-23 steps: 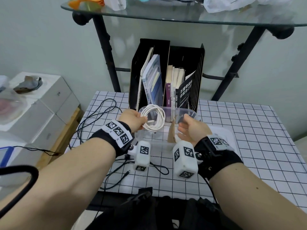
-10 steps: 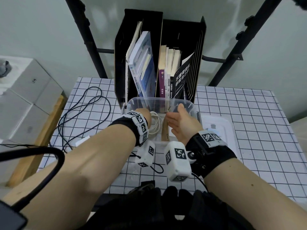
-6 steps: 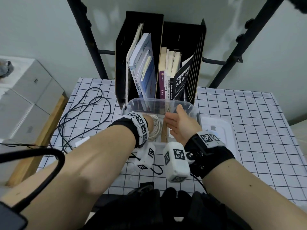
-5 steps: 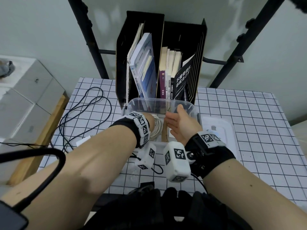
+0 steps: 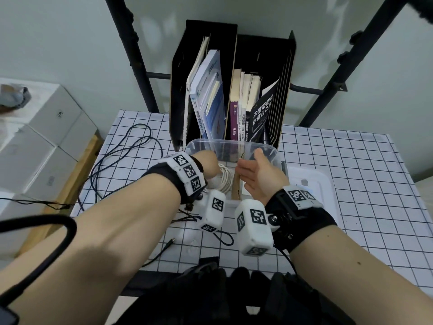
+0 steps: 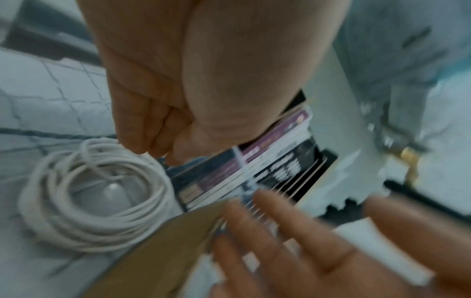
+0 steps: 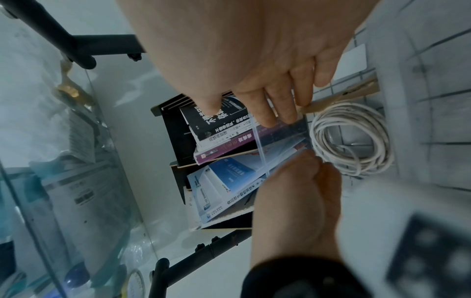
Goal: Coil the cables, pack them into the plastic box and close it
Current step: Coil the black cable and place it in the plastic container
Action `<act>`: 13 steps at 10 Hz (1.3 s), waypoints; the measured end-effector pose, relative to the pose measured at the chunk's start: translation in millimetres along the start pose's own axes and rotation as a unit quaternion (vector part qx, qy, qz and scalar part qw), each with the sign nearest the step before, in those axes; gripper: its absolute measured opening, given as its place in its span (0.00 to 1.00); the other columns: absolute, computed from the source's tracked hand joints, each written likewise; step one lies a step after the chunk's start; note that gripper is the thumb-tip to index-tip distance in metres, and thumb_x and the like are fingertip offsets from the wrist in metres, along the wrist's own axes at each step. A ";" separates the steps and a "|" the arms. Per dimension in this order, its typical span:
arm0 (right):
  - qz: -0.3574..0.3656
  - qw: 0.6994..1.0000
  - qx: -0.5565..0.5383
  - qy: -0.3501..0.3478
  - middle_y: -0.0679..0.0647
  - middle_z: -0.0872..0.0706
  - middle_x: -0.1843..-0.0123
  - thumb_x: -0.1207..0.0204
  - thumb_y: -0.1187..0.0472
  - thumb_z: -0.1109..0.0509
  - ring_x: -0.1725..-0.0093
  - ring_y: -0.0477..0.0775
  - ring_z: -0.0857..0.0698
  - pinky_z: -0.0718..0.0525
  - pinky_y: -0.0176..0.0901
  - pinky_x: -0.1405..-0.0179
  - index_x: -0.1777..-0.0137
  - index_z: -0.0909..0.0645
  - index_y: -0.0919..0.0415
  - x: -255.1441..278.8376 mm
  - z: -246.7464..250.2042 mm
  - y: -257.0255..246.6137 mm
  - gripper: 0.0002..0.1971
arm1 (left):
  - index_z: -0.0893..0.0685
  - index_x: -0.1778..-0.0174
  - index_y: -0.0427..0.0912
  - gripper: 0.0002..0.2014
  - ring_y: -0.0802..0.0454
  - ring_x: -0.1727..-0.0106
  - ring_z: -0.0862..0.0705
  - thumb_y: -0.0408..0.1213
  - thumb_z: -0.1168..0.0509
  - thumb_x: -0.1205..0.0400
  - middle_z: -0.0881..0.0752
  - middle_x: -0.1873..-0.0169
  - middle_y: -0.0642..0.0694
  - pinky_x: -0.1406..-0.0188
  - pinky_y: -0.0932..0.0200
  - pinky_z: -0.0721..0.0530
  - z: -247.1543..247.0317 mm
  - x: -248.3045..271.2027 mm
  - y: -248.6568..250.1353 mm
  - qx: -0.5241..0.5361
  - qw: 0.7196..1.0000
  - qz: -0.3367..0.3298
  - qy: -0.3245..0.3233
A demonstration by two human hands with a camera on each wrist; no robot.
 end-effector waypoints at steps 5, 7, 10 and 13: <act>0.068 0.998 -0.007 -0.002 0.56 0.15 0.34 0.15 0.40 0.52 0.35 0.53 0.19 0.28 0.47 0.31 0.32 0.21 0.63 22.3 -22.6 -29.0 0.31 | 0.20 0.60 0.35 0.15 0.49 0.65 0.19 0.18 0.50 0.18 0.17 0.64 0.39 0.61 0.62 0.14 51.7 59.5 -89.8 0.522 0.843 0.039 0.126; 0.059 0.998 -0.002 -0.021 0.59 0.13 0.39 0.14 0.41 0.53 0.40 0.56 0.17 0.24 0.46 0.34 0.36 0.19 0.64 36.7 -52.3 -22.4 0.30 | 0.20 0.60 0.35 0.13 0.47 0.68 0.19 0.21 0.47 0.16 0.18 0.66 0.40 0.67 0.58 0.16 25.4 92.2 -140.1 0.551 0.816 0.085 0.155; 0.041 0.997 -0.010 -0.058 0.64 0.19 0.30 0.13 0.43 0.55 0.28 0.61 0.23 0.30 0.49 0.27 0.29 0.24 0.69 54.1 -81.1 -6.1 0.32 | 0.21 0.54 0.30 0.08 0.45 0.70 0.23 0.22 0.45 0.16 0.21 0.68 0.36 0.70 0.55 0.17 -49.6 132.7 -214.8 0.555 0.778 0.249 0.155; 0.030 0.998 -0.011 -0.053 0.65 0.17 0.33 0.13 0.44 0.54 0.29 0.62 0.22 0.30 0.50 0.27 0.30 0.23 0.69 59.7 -91.3 13.1 0.31 | 0.27 0.27 0.33 0.20 0.42 0.33 0.20 0.32 0.43 0.15 0.22 0.30 0.35 0.34 0.53 0.21 -89.4 164.2 -244.1 0.499 0.774 0.358 0.153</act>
Point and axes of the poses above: each hand's wrist, its own x-axis away from the middle knuckle, its own z-axis out of the back of the hand, y = z × x, the point moved 8 cm from there along -x, towards the middle knuckle
